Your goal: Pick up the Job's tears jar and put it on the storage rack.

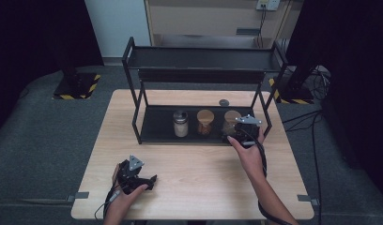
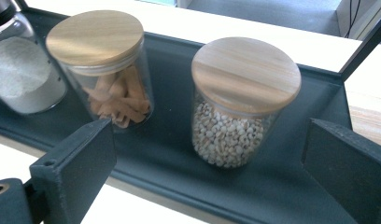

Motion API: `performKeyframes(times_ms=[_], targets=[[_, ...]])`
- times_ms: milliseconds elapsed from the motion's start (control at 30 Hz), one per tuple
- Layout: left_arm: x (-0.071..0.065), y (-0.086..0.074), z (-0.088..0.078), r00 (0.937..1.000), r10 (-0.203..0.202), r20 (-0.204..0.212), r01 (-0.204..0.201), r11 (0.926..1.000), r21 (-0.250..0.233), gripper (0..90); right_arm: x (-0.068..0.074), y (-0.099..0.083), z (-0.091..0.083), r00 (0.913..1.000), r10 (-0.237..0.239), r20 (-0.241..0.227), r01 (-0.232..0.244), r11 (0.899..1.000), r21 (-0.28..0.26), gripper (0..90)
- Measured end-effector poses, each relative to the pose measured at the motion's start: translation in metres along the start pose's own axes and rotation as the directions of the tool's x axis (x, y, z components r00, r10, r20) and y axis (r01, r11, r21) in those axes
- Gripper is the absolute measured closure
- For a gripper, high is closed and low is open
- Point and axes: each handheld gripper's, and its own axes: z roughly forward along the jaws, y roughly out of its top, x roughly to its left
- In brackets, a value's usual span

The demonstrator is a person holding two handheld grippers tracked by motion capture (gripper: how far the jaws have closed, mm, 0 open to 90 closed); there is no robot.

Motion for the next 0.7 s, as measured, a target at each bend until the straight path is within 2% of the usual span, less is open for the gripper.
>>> performKeyframes(times_ms=[700], targets=[[0.000, 0.000, 0.000, 1.0000, 0.000, 0.000, 0.000, 1.0000, 0.000, 0.0, -0.001, -0.020, -0.017, 0.9999, 0.002, -0.016, -0.002, 1.000, -0.006, 3.2]])
